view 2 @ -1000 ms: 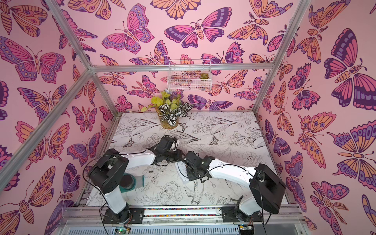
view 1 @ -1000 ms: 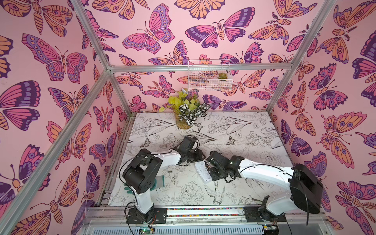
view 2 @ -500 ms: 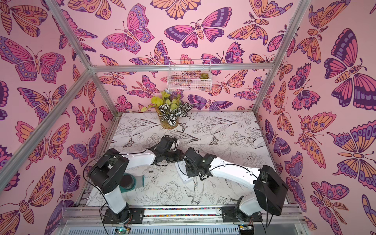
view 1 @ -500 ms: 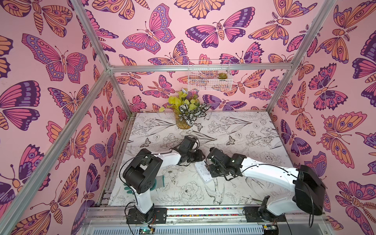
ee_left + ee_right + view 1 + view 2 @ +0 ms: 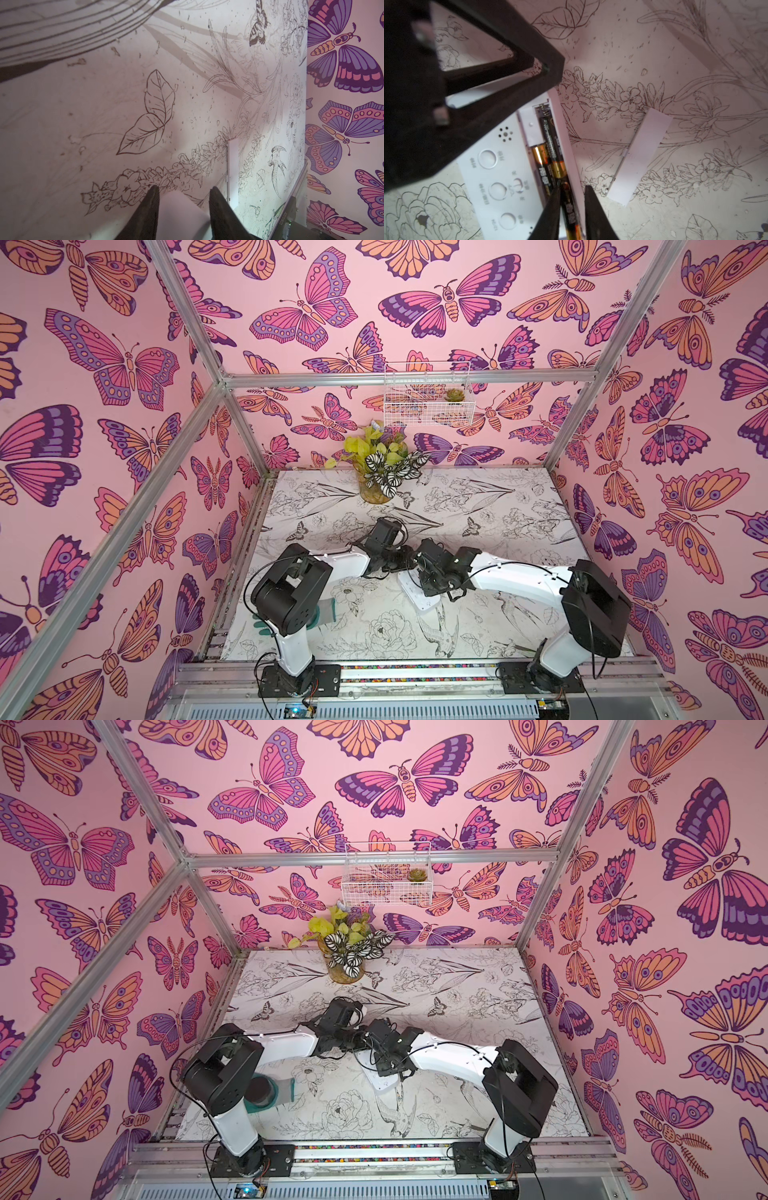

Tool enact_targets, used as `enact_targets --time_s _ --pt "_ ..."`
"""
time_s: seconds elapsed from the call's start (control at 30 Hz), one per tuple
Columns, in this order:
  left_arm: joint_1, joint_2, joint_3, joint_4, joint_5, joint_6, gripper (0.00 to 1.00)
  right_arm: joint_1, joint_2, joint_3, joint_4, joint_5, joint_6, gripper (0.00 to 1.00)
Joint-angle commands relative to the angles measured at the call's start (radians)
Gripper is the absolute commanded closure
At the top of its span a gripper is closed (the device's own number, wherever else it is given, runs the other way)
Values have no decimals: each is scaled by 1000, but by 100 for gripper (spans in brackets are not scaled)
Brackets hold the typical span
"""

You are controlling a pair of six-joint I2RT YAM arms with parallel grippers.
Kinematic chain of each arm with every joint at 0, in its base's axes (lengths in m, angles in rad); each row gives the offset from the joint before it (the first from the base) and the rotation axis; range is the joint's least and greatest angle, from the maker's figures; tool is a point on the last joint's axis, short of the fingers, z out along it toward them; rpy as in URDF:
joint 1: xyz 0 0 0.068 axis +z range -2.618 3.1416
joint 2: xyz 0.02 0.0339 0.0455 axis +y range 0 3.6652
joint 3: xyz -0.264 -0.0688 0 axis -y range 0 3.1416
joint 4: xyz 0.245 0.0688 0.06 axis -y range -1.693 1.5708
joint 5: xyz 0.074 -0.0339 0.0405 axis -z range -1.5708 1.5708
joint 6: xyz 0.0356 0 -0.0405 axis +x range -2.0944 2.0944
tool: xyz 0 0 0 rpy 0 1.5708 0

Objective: Insert the battery into the alarm
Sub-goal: Install the battery in the alarm.

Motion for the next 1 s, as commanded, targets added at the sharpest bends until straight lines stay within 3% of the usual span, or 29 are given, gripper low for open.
enact_targets --time_s 0.0,0.47,0.73,0.97 --pt "-8 20 -13 14 23 1 57 -13 17 25 -1 27 1 80" --pt "-9 35 -25 26 23 3 57 -15 -17 4 -18 18 8 81" --pt "-9 30 -25 25 20 5 57 -14 -126 15 -59 -13 -8 66" --pt "-8 37 -22 25 27 5 57 -14 -182 -54 -63 -51 7 75"
